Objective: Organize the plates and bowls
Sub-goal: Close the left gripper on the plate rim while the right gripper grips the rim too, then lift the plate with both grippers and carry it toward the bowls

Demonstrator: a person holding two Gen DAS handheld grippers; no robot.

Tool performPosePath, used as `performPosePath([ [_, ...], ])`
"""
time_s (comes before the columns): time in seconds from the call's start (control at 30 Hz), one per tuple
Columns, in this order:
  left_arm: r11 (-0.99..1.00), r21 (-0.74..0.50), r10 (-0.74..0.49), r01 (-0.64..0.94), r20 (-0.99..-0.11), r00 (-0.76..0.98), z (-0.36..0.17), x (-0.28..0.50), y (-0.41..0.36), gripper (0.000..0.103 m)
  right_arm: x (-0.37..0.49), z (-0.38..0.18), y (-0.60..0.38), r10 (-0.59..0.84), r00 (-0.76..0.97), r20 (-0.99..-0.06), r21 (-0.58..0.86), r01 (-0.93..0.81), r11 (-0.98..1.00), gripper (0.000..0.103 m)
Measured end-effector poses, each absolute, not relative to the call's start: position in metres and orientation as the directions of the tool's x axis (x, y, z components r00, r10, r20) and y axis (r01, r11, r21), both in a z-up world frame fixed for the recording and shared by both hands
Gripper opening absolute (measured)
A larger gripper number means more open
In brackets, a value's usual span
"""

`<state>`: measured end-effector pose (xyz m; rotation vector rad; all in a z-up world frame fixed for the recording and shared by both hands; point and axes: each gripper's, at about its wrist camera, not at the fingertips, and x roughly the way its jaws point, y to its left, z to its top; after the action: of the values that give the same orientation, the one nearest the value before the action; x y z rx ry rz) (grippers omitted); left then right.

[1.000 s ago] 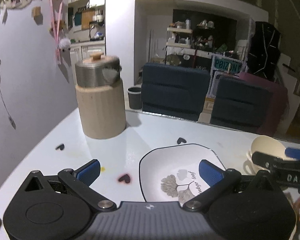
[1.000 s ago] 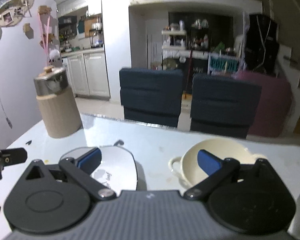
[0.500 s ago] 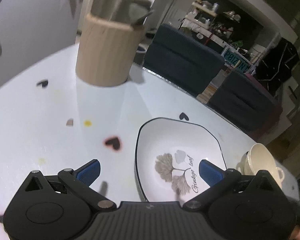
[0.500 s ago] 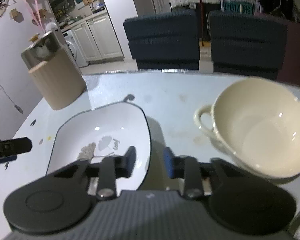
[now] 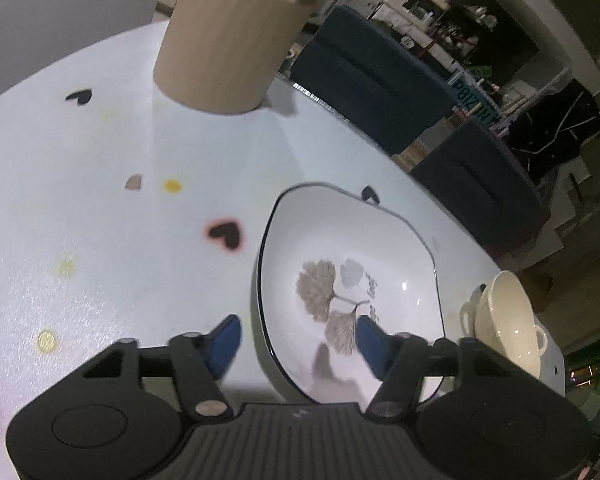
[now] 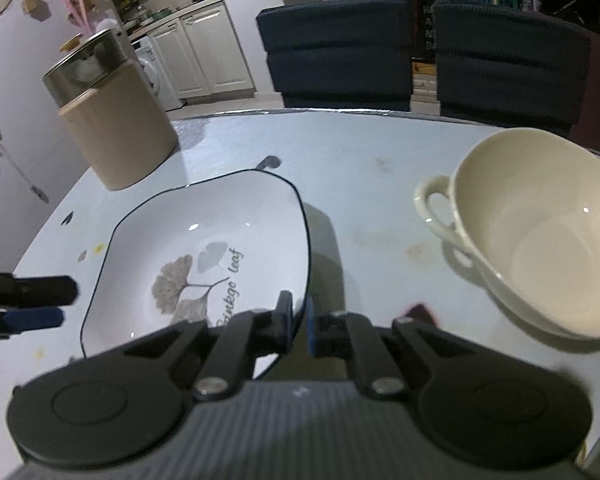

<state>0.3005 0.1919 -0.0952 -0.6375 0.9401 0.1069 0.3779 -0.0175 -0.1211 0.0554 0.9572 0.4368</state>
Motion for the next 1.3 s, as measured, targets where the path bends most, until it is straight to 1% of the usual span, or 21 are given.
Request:
performPosePath([
  [0.03,0.817,-0.454,-0.182,-0.355,-0.788,0.588,-0.097,0.301,0.192,0.052,0.377,-0.121,-0.016,0.389,0.491,-0.779,0.239,-0.340,0.909,0.009],
  [0.13,0.835,-0.420,-0.166,-0.357,-0.809,0.564,-0.100,0.300,0.192,0.045,0.374,-0.121,-0.009,0.402,0.476,-0.782,0.240,-0.366,0.899,0.010],
  [0.27,0.834,-0.411,-0.149,-0.369,-0.811,0.566,-0.103,0.300,0.200,0.038,0.371,-0.122,0.002,0.419,0.456,-0.785,0.242,-0.396,0.886,0.011],
  [0.3,0.835,-0.407,-0.144,-0.371,-0.812,0.566,-0.105,0.302,0.203,0.033,0.372,-0.122,0.003,0.419,0.455,-0.786,0.242,-0.399,0.885,0.011],
  [0.33,0.837,-0.401,-0.138,-0.373,-0.813,0.566,-0.106,0.303,0.205,0.025,0.373,-0.123,0.003,0.420,0.453,-0.786,0.241,-0.400,0.884,0.011],
  [0.4,0.837,-0.393,-0.120,-0.382,-0.812,0.571,-0.108,0.305,0.210,0.021,0.375,-0.123,0.003,0.426,0.449,-0.785,0.254,-0.395,0.883,0.011],
  [0.5,0.828,-0.412,-0.119,-0.380,-0.792,0.598,-0.107,0.311,0.217,0.021,0.382,-0.126,-0.003,0.448,0.444,-0.776,0.303,-0.361,0.882,0.011],
  [0.6,0.845,-0.395,-0.098,-0.361,-0.778,0.621,-0.107,0.319,0.220,0.021,0.389,-0.129,-0.007,0.452,0.457,-0.766,0.326,-0.330,0.886,0.013],
  [0.67,0.839,-0.409,-0.111,-0.360,-0.775,0.622,-0.110,0.323,0.224,0.021,0.393,-0.132,-0.007,0.448,0.469,-0.761,0.329,-0.317,0.890,0.015],
  [0.83,0.843,-0.416,-0.137,-0.342,-0.780,0.611,-0.117,0.329,0.226,0.021,0.402,-0.139,-0.006,0.451,0.493,-0.744,0.344,-0.295,0.891,0.015],
  [0.93,0.843,-0.423,-0.150,-0.332,-0.778,0.610,-0.120,0.332,0.228,0.021,0.412,-0.145,-0.005,0.488,0.466,-0.738,0.405,-0.272,0.873,0.016],
  [1.03,0.849,-0.415,-0.139,-0.326,-0.772,0.620,-0.122,0.333,0.230,0.021,0.421,-0.149,-0.007,0.511,0.450,-0.733,0.443,-0.254,0.860,0.014],
  [1.2,0.830,-0.446,-0.158,-0.335,-0.764,0.626,-0.127,0.333,0.237,0.020,0.426,-0.153,-0.007,0.508,0.436,-0.743,0.436,-0.261,0.861,0.012],
  [1.3,0.828,-0.443,-0.154,-0.344,-0.770,0.619,-0.129,0.334,0.240,0.020,0.427,-0.154,-0.005,0.508,0.428,-0.747,0.429,-0.274,0.861,0.011],
])
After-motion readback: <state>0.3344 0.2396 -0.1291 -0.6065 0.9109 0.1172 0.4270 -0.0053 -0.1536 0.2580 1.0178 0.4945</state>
